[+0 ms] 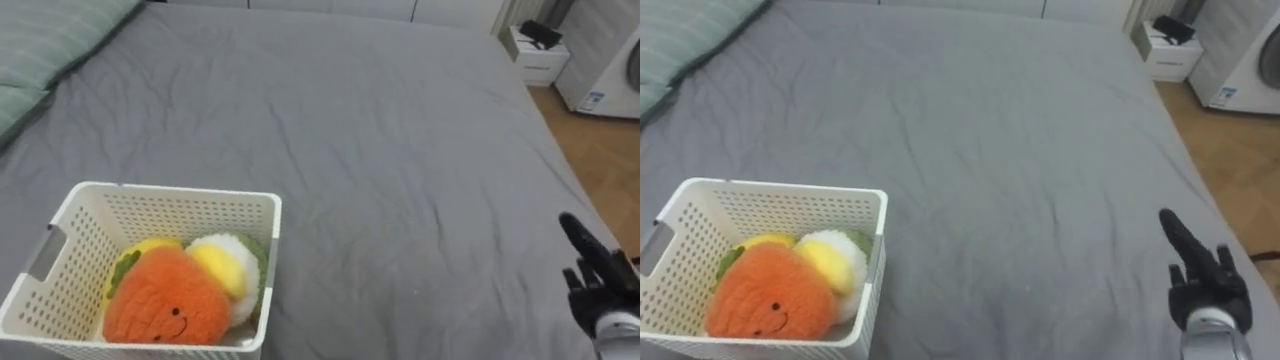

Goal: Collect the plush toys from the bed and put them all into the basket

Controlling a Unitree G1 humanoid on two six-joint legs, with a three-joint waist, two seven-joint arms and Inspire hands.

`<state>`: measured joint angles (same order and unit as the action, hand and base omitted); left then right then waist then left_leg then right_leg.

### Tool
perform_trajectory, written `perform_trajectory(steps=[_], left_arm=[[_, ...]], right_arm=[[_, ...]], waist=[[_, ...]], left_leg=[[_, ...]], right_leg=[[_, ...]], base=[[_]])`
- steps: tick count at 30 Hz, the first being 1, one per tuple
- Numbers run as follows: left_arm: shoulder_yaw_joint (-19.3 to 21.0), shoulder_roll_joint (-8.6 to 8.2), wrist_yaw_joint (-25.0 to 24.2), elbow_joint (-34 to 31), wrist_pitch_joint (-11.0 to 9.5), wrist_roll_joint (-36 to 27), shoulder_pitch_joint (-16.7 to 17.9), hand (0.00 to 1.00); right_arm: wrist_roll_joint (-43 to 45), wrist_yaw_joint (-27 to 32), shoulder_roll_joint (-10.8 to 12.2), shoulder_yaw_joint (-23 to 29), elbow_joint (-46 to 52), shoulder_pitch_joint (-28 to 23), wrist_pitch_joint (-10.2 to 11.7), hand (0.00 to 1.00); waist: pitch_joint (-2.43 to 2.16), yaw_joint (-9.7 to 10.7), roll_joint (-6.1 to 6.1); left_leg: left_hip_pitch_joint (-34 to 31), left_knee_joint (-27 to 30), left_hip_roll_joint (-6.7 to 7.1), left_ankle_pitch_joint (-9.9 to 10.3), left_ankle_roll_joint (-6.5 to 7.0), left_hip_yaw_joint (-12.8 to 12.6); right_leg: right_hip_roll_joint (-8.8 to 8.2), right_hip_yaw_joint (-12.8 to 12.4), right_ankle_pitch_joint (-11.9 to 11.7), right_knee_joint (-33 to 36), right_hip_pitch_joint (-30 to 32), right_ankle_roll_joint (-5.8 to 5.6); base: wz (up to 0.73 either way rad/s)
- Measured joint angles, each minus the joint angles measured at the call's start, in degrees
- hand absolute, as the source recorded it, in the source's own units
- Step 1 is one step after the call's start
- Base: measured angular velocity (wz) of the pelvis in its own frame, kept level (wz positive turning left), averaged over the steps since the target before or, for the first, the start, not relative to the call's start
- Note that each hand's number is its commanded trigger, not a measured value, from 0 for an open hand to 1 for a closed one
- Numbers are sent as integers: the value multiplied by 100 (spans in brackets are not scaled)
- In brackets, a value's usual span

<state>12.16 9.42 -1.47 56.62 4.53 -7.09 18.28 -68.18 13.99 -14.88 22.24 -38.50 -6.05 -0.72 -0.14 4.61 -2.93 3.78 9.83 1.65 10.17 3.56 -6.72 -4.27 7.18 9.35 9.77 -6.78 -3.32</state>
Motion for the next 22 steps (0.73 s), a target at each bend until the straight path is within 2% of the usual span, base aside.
perform_trajectory(steps=[3, 4, 5, 6, 9, 14, 17, 22], left_arm=[[-1, 1, 1, 89, -9, 0, -85, 0], [-1, 0, 1, 102, -9, -1, -90, 0], [0, -1, 1, 133, -10, -13, -104, 0], [-22, -6, 2, 153, -9, -22, -150, 0], [-27, -21, 14, 309, 24, -19, -177, 0], [-23, -44, 31, 518, 16, -21, -184, 0], [-7, -62, -2, 586, 17, 47, -218, 0], [-29, -63, -6, 651, 23, 104, -254, 0]], right_arm=[[190, -107, 22, -7, -1186, -248, 10, 0], [249, -122, 37, 5, -1463, -259, 10, 0], [304, -152, 78, 98, -1976, -303, 7, 0], [429, -135, 138, 145, -2281, -389, 6, 0], [1062, -147, 318, 142, -2802, -606, -22, 0], [1979, -264, 419, 142, -3570, -714, -77, 0], [2788, -488, 432, -128, -3752, -757, -201, 0], [4566, -912, 418, -808, -3969, -670, -448, 0]], waist=[[19, 30, 12], [11, 59, 45], [31, 100, 20], [21, 127, 61], [29, 194, 91], [37, 233, 97], [46, 270, 85], [46, 75, 72]], left_leg=[[27, -3, -25, 28, -18, -74], [39, -3, -31, 32, -21, -83], [75, -7, -43, 47, -29, -107], [111, -11, -62, 68, -37, -162], [155, -20, -95, 89, -59, -281], [218, -18, -126, 125, -87, -400], [245, -20, -127, 124, -87, -407], [288, -61, -136, 133, -98, -511]], right_leg=[[30, -66, 1, -3, -2, 4], [36, -78, 1, -3, -9, 6], [46, -102, 2, 1, -34, 8], [58, -148, 5, 2, -40, 12], [80, -252, 26, 8, -12, 51], [118, -410, 59, 14, 36, 79], [117, -412, 86, 3, 19, 79], [135, -493, 87, 5, 55, 80]], base=[[-12], [-11], [-16], [-19], [-27], [-16], [-4], [-9]])
